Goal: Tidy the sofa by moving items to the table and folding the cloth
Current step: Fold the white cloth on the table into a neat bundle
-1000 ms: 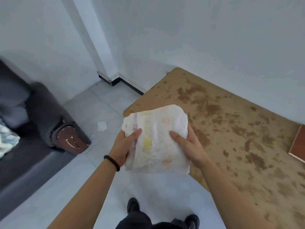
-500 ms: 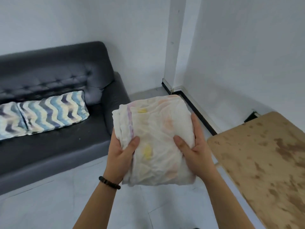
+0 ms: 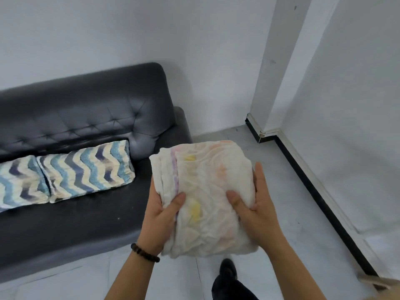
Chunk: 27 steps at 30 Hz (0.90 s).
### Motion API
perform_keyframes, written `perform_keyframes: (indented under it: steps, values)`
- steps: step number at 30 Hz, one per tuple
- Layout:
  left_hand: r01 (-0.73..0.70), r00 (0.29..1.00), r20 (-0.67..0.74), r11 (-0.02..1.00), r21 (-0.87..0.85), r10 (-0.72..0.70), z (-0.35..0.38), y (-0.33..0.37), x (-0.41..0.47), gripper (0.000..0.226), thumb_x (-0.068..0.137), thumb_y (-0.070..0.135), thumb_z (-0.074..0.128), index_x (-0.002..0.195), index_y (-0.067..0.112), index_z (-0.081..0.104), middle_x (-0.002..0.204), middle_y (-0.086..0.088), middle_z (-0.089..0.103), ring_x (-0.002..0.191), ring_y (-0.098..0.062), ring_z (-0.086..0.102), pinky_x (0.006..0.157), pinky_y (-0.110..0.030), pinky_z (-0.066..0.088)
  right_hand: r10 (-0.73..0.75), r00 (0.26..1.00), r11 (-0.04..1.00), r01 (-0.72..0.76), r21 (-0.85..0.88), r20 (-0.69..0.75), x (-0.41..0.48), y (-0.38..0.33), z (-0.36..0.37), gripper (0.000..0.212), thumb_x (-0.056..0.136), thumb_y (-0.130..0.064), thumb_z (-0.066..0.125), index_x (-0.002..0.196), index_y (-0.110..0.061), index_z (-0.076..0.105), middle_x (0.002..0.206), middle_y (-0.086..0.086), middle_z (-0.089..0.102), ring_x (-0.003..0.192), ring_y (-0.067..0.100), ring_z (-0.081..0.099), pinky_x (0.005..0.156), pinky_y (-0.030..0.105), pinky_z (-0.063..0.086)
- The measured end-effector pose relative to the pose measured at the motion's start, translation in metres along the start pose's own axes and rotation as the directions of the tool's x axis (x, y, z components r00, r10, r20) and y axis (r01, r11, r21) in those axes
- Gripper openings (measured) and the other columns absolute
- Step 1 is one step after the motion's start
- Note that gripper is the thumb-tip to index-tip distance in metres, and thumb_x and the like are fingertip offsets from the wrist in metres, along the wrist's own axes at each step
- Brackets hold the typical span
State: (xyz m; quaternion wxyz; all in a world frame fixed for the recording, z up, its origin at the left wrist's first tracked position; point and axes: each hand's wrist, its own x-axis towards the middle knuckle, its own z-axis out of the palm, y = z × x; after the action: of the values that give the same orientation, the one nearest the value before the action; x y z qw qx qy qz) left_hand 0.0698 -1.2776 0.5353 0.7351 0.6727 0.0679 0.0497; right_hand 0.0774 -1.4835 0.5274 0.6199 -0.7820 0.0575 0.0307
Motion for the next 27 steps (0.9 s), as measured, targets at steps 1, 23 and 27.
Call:
perform_keyframes:
  steps: [1, 23, 27]
  values:
    - [-0.016, 1.000, -0.014, 0.999, 0.029, 0.017, -0.004, 0.005, 0.023, 0.067, 0.084, 0.009, 0.063, 0.144, 0.024, 0.039, 0.136, 0.009, 0.057, 0.125, -0.011, 0.055, 0.102, -0.037, 0.049, 0.008, 1.000, 1.000, -0.008, 0.001, 0.011, 0.027, -0.008, 0.007, 0.098, 0.082, -0.047, 0.070, 0.153, -0.045, 0.002, 0.147, -0.031, 0.020, 0.134, -0.007, 0.027, 0.109, 0.021, 0.026]
    - [0.282, 0.959, -0.004, 0.959, -0.009, -0.282, -0.155, -0.074, 0.371, 0.069, 0.084, 0.016, 0.066, 0.146, 0.030, 0.037, 0.140, 0.010, 0.053, 0.129, -0.012, 0.051, 0.108, -0.047, 0.042, 0.151, 0.985, 0.979, -0.136, -0.152, 0.089, 0.350, -0.024, 0.207, 0.057, 0.094, -0.032, 0.063, 0.134, -0.060, 0.033, 0.136, -0.041, 0.036, 0.117, -0.026, 0.038, 0.090, 0.003, 0.035]
    - [0.402, 0.914, -0.075, 0.915, 0.032, -0.399, -0.148, -0.152, 0.429, 0.070, 0.081, 0.023, 0.068, 0.143, 0.036, 0.039, 0.137, 0.014, 0.054, 0.127, -0.010, 0.052, 0.107, -0.045, 0.043, 0.260, 0.957, 0.951, -0.231, -0.205, 0.127, 0.424, 0.038, 0.223, 0.058, 0.096, -0.033, 0.060, 0.144, -0.048, 0.032, 0.139, -0.028, 0.037, 0.118, -0.008, 0.044, 0.090, 0.010, 0.034]
